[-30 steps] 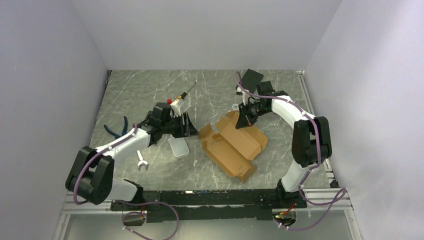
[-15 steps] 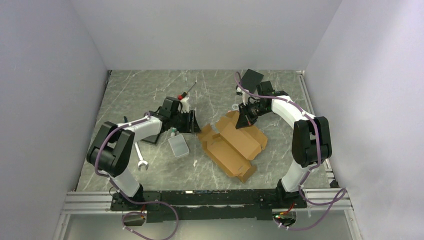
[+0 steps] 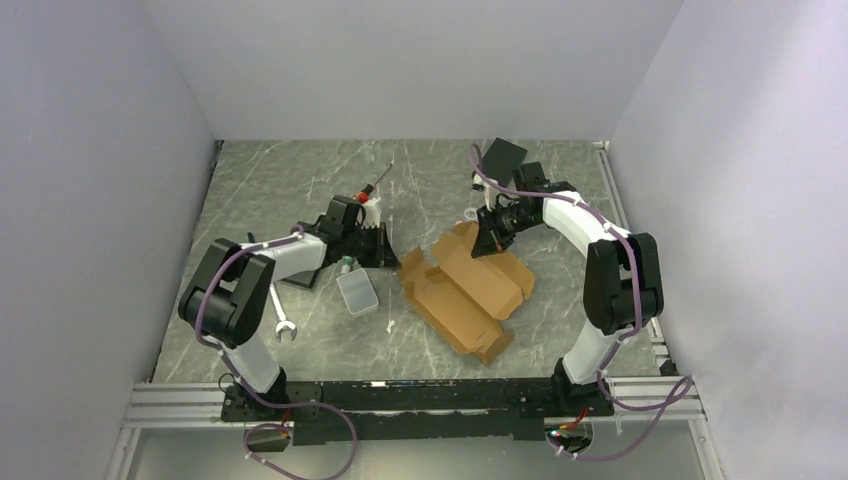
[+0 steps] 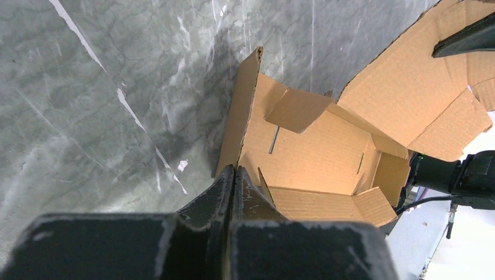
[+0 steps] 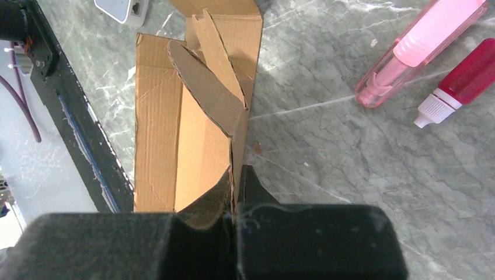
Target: Fold the paper box
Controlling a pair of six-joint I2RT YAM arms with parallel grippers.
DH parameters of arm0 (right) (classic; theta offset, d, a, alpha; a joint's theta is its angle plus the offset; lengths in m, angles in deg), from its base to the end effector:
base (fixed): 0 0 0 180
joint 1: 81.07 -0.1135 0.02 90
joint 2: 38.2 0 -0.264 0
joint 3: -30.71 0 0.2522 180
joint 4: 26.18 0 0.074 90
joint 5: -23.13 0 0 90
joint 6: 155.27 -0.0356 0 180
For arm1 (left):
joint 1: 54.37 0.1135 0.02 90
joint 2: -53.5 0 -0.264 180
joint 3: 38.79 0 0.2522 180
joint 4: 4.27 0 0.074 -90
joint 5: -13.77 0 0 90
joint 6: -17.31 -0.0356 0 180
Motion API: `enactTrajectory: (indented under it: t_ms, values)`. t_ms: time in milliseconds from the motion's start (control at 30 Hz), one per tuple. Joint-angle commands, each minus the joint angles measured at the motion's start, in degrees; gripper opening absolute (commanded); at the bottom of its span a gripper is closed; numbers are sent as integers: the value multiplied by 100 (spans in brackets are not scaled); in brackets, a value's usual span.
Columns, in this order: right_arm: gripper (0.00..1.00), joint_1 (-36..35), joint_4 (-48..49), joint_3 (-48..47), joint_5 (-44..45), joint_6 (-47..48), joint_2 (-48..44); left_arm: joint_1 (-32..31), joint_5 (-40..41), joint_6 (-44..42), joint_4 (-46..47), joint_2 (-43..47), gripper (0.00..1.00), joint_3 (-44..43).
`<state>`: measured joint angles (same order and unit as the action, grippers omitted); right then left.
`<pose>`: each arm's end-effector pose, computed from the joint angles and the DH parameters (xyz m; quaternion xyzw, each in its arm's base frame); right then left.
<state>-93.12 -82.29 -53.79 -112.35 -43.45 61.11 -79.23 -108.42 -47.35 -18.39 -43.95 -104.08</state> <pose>0.3261 0.0956 0.2160 -0.3262 0.8514 0.3668 0.1848 0.3003 -0.1600 0.1658 0.0995 0.8921 -0.3848 0.2148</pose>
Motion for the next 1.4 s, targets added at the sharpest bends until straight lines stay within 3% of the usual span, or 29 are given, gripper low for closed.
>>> enactTrajectory:
  t_ms: [0, 467, 1367]
  values:
    - [0, -34, 187, -1, 19, 54, -137, -1, -341, 206, 430, 287, 3, 231]
    - [0, -40, 244, 16, 42, -4, -156, -36, -581, 434, 985, 755, 0, 780]
    - [0, -76, 341, 25, 108, -98, -124, -308, -733, 804, 969, 1246, 0, 1049]
